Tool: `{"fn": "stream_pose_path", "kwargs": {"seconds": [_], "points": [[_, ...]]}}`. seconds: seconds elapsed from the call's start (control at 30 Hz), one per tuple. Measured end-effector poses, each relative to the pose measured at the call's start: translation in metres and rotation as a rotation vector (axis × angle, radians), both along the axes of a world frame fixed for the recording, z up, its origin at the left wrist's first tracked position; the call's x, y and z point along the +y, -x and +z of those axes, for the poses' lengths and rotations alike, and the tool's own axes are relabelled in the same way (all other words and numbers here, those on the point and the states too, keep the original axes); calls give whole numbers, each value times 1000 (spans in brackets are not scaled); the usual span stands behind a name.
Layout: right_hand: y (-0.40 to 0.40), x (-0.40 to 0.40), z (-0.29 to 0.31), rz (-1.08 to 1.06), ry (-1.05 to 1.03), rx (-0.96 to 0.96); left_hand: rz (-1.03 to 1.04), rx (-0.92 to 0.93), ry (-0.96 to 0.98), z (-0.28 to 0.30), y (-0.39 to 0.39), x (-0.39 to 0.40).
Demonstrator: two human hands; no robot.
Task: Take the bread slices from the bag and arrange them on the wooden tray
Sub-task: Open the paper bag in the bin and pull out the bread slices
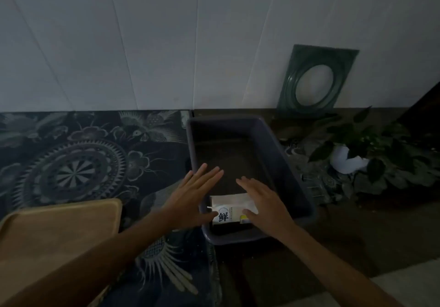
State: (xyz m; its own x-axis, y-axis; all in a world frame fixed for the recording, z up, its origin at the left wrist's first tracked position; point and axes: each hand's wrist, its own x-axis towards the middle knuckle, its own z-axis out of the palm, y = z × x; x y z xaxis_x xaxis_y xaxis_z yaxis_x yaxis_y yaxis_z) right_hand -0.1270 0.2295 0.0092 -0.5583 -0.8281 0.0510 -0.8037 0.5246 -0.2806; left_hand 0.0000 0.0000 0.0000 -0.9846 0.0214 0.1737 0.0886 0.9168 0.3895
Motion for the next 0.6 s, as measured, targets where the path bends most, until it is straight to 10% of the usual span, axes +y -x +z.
{"fn": "stream_pose_path", "kwargs": {"seconds": [0.6], "points": [[45, 23, -28, 105, 326, -40, 45, 148, -191, -17, 13, 27]]}}
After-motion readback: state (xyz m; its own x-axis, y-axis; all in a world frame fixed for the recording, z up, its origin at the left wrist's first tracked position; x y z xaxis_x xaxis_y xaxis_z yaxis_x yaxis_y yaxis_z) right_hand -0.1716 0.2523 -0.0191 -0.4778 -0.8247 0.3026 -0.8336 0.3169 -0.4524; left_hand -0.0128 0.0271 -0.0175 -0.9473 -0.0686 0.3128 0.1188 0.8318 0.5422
